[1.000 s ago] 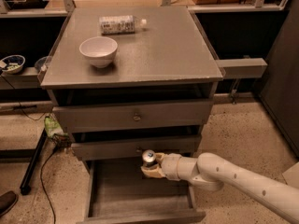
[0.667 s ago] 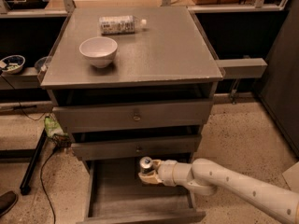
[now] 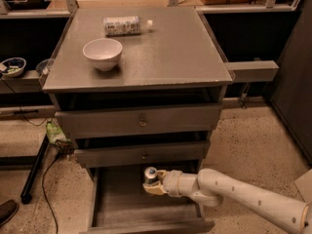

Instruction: Place redbull can into bottom drawer

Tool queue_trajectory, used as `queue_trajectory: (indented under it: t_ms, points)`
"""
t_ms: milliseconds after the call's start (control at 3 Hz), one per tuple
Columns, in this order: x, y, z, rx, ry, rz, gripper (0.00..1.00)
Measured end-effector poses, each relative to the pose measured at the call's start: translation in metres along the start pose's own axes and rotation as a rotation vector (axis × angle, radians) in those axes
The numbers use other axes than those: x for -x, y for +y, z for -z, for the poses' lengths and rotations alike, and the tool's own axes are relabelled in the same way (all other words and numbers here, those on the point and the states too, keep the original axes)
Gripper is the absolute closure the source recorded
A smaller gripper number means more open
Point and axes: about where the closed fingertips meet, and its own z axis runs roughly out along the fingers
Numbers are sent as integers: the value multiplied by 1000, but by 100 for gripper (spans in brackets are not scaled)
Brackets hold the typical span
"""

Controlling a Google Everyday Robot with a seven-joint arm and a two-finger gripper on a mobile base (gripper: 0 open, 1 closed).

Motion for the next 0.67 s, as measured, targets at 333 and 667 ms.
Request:
queue_trajectory:
  t_ms: [333,667]
  points:
    - [-14,-6,-8,-29,25,18,100]
    - [-36,-31,-28,-85,51,31,100]
